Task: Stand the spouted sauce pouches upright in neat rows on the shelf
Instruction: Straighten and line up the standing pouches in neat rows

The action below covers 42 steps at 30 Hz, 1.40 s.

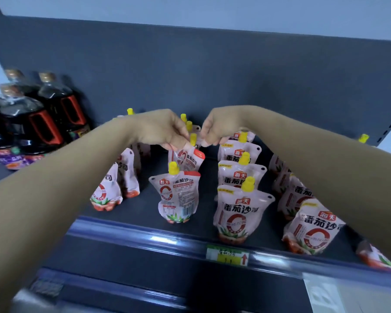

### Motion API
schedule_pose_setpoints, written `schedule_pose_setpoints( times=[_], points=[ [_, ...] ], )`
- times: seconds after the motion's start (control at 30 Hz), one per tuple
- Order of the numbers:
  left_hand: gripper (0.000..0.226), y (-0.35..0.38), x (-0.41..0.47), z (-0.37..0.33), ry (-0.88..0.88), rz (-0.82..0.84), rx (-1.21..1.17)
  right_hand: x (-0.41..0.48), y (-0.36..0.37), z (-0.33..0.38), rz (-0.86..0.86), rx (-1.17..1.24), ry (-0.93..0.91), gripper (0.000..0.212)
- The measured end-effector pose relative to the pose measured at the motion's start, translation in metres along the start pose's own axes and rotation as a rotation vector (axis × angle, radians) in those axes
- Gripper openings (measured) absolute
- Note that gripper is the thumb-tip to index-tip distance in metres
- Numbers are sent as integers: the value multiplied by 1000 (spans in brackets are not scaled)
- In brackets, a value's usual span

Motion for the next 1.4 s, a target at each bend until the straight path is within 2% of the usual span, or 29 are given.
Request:
schedule_pose_setpoints(
  times=[0.13, 0.2, 0.3, 0.33, 0.4, 0.47, 0.7, 0.8, 0.87, 0.97, 1.03, 1.2, 1.3, 1.4],
  points=[
    [32, 11, -20, 26, -37, 92, 60, 18, 27, 5, 22, -7, 64, 41],
    [27, 21, -23, 39, -42, 96, 108, 23, 36, 7, -29, -17, 97, 27],
    [18, 33, -22, 53, -12, 27, 128, 26, 42, 11, -112, -116, 140, 22],
    [17, 35, -21, 57, -5, -7, 129, 24, 42, 14, -148, -154, 126, 11],
    [17, 37, -19, 61, 7, -68, 126, 25, 41, 18, -217, -148, 89, 40],
    [16, 38, -18, 63, 29, -107, 131, 25, 41, 21, -250, -100, 56, 52],
    [13, 37, -24, 67, 72, -91, 117, 30, 46, 27, -167, -347, 90, 19],
    [9, 38, -26, 66, 39, -97, 92, 32, 43, 28, -117, -303, 62, 24],
    [18, 40, -29, 64, -1, -76, 30, 33, 41, 30, -104, -217, 27, 31],
    [53, 42, -33, 63, -67, 53, -48, 42, 43, 29, -84, -171, -15, 30],
    [66, 45, -34, 62, -101, 118, -51, 45, 44, 30, -80, -169, -29, 28],
    [69, 47, -32, 64, -158, 184, -36, 50, 40, 28, -8, -170, -53, 23],
    [71, 44, -32, 61, -143, 193, -32, 53, 38, 27, 19, -197, -63, 36],
    [66, 46, -30, 53, -128, 199, 23, 50, 35, 32, 0, -252, -60, 40]
  ],
)
Point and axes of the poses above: each hand's wrist, its own x-axis towards the middle knuckle, its own y-axis out of the palm, z = x × y, the point moved 3 cm from there along x, towards the middle knuckle, and after that the axes turned 14 degrees about -y, right-handed, at the moved point
